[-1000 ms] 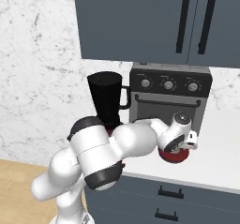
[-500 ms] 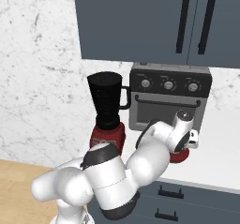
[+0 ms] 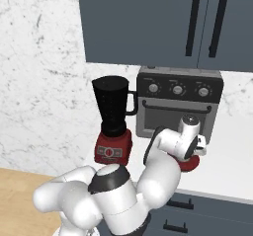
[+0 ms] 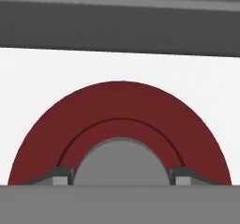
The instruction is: Close the lid blender by securely placing the lid on top.
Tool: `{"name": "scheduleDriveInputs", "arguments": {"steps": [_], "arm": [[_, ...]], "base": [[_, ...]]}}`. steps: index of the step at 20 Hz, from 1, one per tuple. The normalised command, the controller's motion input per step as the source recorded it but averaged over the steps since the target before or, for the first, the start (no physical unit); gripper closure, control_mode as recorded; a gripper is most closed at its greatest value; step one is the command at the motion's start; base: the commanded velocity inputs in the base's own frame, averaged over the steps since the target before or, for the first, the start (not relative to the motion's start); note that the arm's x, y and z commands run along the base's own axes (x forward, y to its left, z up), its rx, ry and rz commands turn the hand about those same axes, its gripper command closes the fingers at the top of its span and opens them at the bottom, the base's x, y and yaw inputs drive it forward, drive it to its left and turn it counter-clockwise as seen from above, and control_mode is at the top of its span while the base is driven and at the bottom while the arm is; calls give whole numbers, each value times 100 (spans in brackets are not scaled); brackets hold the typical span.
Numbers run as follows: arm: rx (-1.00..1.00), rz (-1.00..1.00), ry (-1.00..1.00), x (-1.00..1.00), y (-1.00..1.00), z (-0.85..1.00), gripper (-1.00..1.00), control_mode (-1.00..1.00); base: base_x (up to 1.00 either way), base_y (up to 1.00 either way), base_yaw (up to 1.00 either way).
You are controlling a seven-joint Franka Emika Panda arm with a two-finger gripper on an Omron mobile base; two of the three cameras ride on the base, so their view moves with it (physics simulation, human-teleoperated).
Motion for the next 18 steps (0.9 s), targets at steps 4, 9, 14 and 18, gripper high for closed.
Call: {"name": "scheduleDriveInputs", "arguments": {"steps": [4, 9, 14, 18], "arm": [[-1, 0, 9, -23, 30, -34, 100, -100], [0, 0, 2, -3, 4, -7, 100, -100], [0, 4, 0, -9, 0, 2, 100, -100], [6, 2, 1, -28, 0, 56, 100, -100]], "base": [[0, 0, 0], [0, 0, 0], [0, 0, 0], [0, 0, 0]]}}
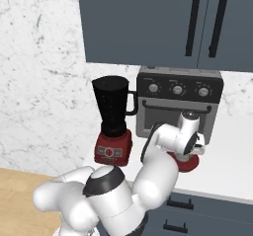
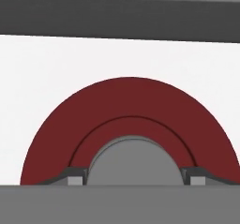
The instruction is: Close the lid blender by securely placing the lid on top.
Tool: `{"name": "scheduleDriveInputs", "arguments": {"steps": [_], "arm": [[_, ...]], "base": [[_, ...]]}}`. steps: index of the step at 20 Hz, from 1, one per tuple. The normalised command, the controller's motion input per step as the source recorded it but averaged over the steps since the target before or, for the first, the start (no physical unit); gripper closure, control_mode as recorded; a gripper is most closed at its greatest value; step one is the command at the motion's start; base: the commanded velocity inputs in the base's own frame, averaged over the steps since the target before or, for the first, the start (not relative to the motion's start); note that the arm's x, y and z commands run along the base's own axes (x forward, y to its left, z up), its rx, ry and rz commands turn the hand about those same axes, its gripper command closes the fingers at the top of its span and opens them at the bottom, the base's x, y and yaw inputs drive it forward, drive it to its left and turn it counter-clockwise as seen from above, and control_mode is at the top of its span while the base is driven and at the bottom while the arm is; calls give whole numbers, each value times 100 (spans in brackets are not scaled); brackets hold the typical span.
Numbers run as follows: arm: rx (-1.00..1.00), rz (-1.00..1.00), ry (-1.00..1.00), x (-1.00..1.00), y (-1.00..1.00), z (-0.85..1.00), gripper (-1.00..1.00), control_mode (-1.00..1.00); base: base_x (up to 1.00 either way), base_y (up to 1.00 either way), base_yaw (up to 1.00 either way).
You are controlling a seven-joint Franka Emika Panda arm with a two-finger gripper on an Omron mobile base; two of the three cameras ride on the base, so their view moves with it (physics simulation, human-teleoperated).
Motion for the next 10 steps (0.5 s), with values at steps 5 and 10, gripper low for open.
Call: {"name": "scheduleDriveInputs", "arguments": {"steps": [5, 10], "arm": [[11, 0, 0, -29, 0, 97, 100, -100], [6, 0, 0, -40, 3, 100, 100, -100]], "base": [[0, 0, 0], [0, 0, 0]]}}
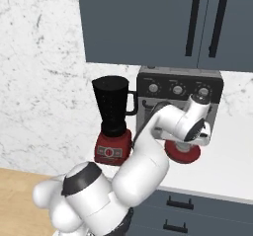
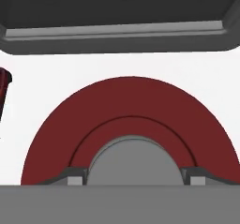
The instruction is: Close the lid blender by securely placing the lid on top.
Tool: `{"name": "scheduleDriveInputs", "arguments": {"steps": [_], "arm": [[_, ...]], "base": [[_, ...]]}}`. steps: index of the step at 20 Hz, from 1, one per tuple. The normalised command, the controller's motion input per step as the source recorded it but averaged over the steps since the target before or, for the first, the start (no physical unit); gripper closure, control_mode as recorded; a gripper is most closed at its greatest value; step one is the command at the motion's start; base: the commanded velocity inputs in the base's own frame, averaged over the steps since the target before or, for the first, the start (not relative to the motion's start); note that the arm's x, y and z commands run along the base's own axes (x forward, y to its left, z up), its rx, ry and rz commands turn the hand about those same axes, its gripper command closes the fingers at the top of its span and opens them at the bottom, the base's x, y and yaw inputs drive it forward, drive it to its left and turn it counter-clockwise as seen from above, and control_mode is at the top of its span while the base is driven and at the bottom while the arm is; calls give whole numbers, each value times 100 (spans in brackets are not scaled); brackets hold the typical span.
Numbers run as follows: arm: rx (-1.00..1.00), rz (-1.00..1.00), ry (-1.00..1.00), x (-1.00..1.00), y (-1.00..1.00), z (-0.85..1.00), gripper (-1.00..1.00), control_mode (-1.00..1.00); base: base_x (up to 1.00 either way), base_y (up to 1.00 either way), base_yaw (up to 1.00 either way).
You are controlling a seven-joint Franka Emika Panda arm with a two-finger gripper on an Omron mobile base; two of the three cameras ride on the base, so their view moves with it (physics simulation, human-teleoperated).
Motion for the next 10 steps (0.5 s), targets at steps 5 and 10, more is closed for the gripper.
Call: {"name": "scheduleDriveInputs", "arguments": {"steps": [5, 10], "arm": [[1, 0, 0, -36, 21, 100, 100, -100], [0, 0, 0, -24, 39, 100, 100, -100]], "base": [[0, 0, 0], [0, 0, 0]]}}
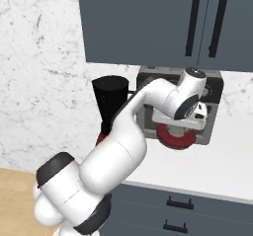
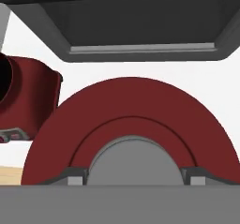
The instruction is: Close the lid blender by securely placing the lid on top.
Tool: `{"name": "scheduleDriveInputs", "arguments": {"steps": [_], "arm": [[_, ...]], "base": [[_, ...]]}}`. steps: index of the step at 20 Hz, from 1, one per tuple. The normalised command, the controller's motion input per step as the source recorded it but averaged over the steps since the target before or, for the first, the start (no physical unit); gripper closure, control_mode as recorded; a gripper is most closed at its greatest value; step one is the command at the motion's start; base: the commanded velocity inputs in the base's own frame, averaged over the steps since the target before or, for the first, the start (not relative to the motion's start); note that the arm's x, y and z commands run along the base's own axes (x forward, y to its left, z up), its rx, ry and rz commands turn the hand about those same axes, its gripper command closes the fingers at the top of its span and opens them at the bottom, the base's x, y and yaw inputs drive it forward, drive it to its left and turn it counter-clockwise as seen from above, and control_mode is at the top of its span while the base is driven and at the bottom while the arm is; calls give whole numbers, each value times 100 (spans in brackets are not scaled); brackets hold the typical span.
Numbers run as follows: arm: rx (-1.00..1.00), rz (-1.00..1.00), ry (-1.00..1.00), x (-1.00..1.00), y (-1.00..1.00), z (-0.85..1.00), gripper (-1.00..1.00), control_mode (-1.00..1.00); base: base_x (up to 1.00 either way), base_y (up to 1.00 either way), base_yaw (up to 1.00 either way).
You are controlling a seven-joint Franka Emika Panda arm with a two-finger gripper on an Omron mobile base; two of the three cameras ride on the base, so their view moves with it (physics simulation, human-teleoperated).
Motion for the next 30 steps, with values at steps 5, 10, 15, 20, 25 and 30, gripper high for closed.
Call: {"name": "scheduleDriveInputs", "arguments": {"steps": [5, 10, 15, 20, 25, 30], "arm": [[0, 0, -12, -9, 43, 92, 100, -100], [0, 0, -23, -2, 43, 74, 100, -100], [0, 0, -19, 0, 46, 61, 100, -100], [0, 0, -3, 0, 63, 46, 100, -100], [0, 0, 0, 0, 63, 35, 100, -100], [0, 0, 0, 0, 63, 30, 100, -100]], "base": [[0, 0, 0], [0, 0, 0], [0, 0, 0], [0, 0, 0], [0, 0, 0], [0, 0, 0]]}}
